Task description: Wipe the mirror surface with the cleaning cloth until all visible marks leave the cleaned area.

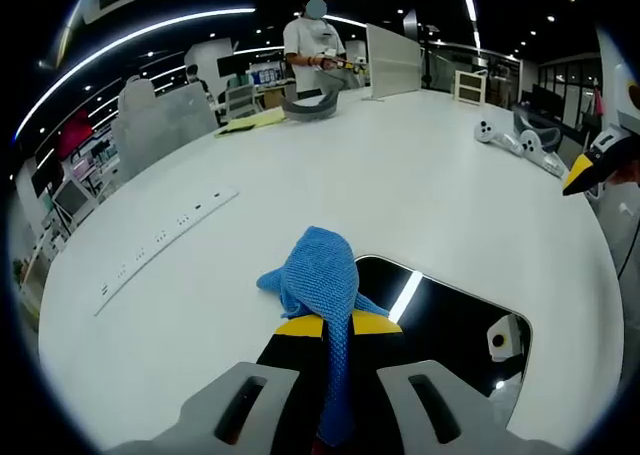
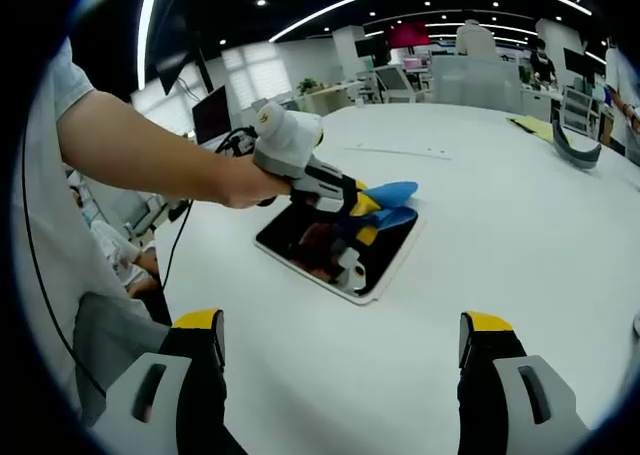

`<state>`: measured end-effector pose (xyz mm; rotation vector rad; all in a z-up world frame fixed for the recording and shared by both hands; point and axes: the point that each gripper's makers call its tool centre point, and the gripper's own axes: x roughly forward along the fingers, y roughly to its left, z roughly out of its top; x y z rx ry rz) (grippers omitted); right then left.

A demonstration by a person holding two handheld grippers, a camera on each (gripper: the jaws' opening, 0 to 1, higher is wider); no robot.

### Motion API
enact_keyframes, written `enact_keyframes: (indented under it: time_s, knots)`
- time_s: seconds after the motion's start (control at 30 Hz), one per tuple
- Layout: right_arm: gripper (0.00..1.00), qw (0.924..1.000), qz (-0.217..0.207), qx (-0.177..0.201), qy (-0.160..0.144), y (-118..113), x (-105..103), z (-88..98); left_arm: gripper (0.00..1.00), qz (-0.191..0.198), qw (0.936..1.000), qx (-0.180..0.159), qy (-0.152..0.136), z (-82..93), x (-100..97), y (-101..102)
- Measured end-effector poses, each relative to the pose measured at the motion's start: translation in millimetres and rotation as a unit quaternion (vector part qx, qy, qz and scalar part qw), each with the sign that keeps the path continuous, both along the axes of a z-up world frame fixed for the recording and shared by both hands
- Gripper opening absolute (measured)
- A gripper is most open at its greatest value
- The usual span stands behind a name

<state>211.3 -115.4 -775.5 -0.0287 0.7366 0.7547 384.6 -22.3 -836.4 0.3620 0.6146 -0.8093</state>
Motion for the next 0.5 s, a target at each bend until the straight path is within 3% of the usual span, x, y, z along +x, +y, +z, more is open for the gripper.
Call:
enact_keyframes:
  time_s: [0.5]
  knots:
    - [0.96,1.0000,-0.003,0.000,0.003,-0.1,0.8,1.3,0.04,-0.002,1.0000,0.002,-0.002,-0.4,1.8,0.6]
